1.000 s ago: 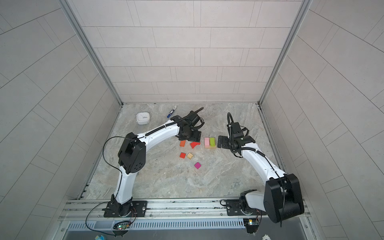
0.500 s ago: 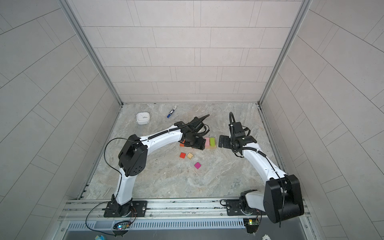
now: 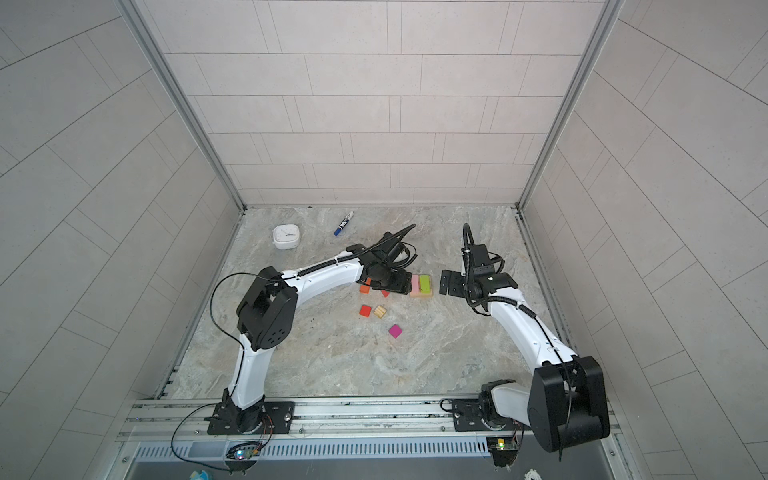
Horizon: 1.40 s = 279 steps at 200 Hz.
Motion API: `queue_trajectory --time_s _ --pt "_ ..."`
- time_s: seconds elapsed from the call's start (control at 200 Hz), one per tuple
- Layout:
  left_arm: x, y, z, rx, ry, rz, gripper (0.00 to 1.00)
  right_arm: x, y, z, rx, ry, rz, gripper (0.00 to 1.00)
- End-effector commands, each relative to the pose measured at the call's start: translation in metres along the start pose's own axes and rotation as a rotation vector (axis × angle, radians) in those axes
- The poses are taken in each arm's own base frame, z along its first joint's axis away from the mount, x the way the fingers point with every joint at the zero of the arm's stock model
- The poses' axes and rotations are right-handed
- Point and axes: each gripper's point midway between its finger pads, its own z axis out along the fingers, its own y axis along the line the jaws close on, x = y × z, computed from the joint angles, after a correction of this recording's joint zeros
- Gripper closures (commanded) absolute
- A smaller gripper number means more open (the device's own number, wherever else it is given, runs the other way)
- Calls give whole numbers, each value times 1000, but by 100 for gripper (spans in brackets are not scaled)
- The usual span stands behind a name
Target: Build the wood block tower
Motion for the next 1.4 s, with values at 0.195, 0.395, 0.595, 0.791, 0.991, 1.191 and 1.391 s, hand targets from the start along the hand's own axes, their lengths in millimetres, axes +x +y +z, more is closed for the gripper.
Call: queue_trajectory --time_s 0.195,0.395,0.595,0.791,0.991,1.191,1.391 --pt "4 1 12 38 25 -4 23 7 -5 2 11 25 1 2" --pt "7 -1 9 62 6 28 25 7 -5 4 6 29 3 2" --pt "11 2 12 57 17 26 30 6 -5 5 4 32 4 2" --pt "12 6 10 40 8 32 33 7 -4 5 0 36 4 3" --pt "12 19 15 -16 7 31 35 7 -3 5 -8 36 3 3" --pt "4 31 19 -38 -9 8 38 7 -2 6 -10 40 4 3" --pt "-4 36 26 -31 -14 -17 38 7 -2 10 -14 47 8 3"
